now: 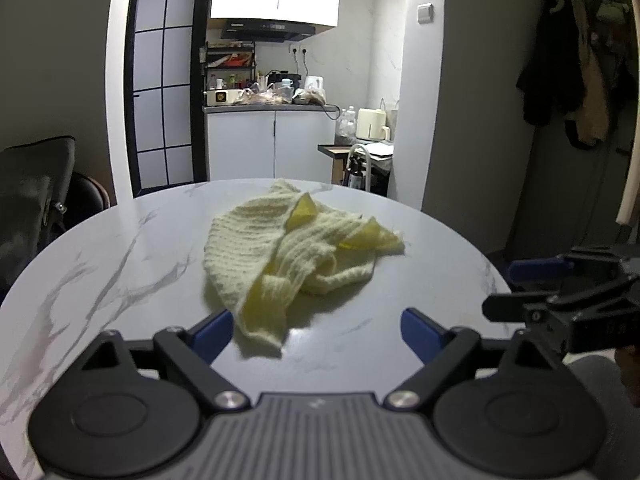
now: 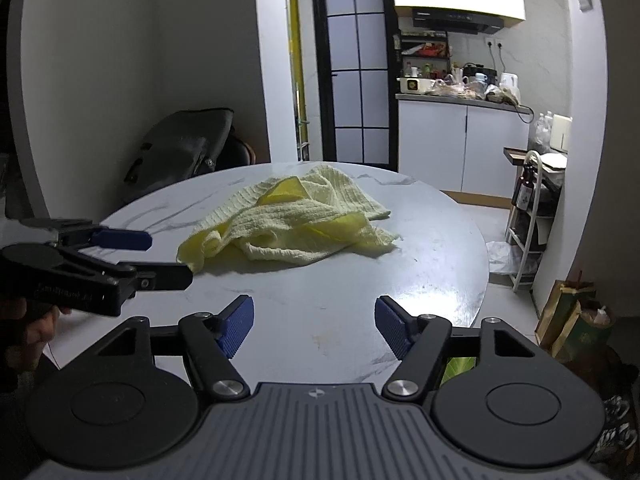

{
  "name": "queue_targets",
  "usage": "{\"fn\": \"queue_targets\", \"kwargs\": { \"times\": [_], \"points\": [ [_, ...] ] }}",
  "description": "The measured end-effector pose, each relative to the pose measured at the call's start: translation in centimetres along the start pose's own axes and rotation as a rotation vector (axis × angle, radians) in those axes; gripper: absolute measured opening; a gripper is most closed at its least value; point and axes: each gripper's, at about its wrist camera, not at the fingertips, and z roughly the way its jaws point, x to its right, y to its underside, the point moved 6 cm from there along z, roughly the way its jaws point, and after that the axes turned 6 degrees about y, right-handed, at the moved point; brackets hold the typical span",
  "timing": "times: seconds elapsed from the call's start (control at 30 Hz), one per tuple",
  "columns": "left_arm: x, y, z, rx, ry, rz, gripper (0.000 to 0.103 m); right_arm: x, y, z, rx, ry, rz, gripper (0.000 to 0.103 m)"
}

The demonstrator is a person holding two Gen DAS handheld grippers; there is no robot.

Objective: Fold towel
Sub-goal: 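Move both tools toward the towel and open them around its edges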

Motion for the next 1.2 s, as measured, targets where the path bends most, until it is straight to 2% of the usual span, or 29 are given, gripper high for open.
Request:
{"fn": "queue_targets", "kwargs": {
  "times": [0.13, 0.27, 0.33, 0.5, 0.67, 0.7, 0.77, 0.83, 1.0, 1.2],
  "points": [
    [0.4, 0.1, 0.4, -0.019, 0.019, 0.012, 0.080, 0.7, -0.4, 0.0, -0.007, 0.013, -0.013, 0.071],
    [0.2, -0.1, 0.8, -0.034, 0.001, 0.021, 0.080, 1.1, -0.9, -0.1, 0.003, 0.019, -0.026, 0.069],
    [0.0, -0.4, 1.0, -0.050, -0.009, 0.036, 0.075, 1.2, -1.0, -0.1, 0.004, 0.026, -0.028, 0.067],
    [-0.7, -0.7, 1.5, -0.051, -0.012, 0.031, 0.074, 1.5, -1.3, 0.4, -0.007, 0.027, -0.032, 0.059],
    [-1.6, 0.1, 2.2, -0.038, -0.008, -0.026, 0.062, 1.6, -1.4, 1.1, -0.012, 0.038, -0.040, 0.058],
    [-1.7, 0.3, 2.3, -0.032, -0.007, -0.039, 0.057, 1.7, -1.4, 1.2, -0.012, 0.043, -0.041, 0.057],
    [-1.9, 0.6, 2.5, -0.026, -0.005, -0.059, 0.054, 1.8, -1.5, 1.5, -0.013, 0.047, -0.040, 0.056],
    [-1.9, 0.7, 2.7, -0.029, -0.003, -0.066, 0.046, 1.9, -1.5, 1.9, -0.015, 0.048, -0.039, 0.056],
    [-2.2, 0.5, 3.0, -0.030, -0.020, -0.057, 0.046, 2.1, -1.5, 2.7, -0.019, 0.052, -0.036, 0.056],
    [-2.7, 0.2, 3.5, -0.039, -0.079, -0.040, 0.046, 2.3, -1.6, 3.6, -0.024, 0.056, -0.032, 0.056]
  ]
}}
